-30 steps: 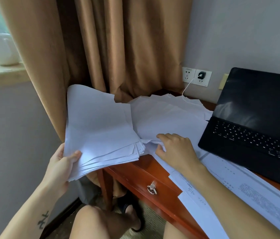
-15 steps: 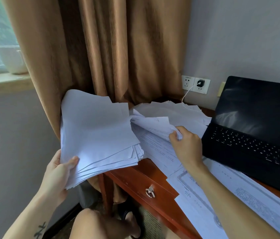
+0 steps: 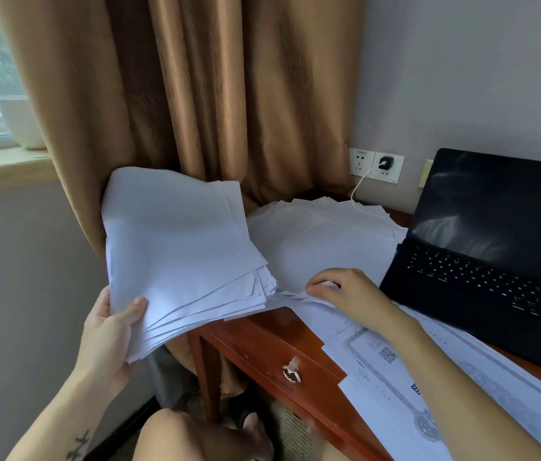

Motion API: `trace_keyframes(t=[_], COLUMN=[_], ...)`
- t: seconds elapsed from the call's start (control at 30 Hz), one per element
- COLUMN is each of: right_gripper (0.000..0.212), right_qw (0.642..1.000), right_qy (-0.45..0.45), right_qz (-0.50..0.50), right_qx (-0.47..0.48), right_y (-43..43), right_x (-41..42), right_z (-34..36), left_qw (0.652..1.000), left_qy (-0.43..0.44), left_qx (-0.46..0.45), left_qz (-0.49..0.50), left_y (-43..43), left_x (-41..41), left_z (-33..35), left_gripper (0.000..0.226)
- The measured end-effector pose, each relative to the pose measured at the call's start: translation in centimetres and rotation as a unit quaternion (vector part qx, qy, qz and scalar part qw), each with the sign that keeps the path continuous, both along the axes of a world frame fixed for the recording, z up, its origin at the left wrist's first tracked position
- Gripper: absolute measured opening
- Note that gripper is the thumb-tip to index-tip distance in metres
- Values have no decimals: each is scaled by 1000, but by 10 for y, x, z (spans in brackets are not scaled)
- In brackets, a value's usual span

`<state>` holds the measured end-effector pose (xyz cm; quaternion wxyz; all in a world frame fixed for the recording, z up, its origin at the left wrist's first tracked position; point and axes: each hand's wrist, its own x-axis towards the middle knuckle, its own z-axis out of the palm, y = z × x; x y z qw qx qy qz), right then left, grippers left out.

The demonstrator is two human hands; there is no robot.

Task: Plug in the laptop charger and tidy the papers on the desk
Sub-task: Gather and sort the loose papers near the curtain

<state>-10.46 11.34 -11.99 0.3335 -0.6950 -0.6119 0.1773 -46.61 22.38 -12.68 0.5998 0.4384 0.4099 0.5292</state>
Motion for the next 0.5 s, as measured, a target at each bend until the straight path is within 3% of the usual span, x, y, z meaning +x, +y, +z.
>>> trace_keyframes(t=[0.23,0.4,0.5], right_gripper=[25,16,16], right_qw=[992,994,999], right_qy=[-126,-100,-24], right_qz=[-9,-32,-24], right_qx=[-8,5,-4], right_y=[-4,-6,-8], right_x=[3,6,8], right_z=[6,7,13], left_qw=[1000,1000,999], left_qy=[17,24,28], left_qx=[-1,-9,-11], left_qz=[-19,-16,-14], left_y=[9,11,10], left_x=[2,5,4], left_z=[-3,-14,-20], left_gripper=[35,39,41])
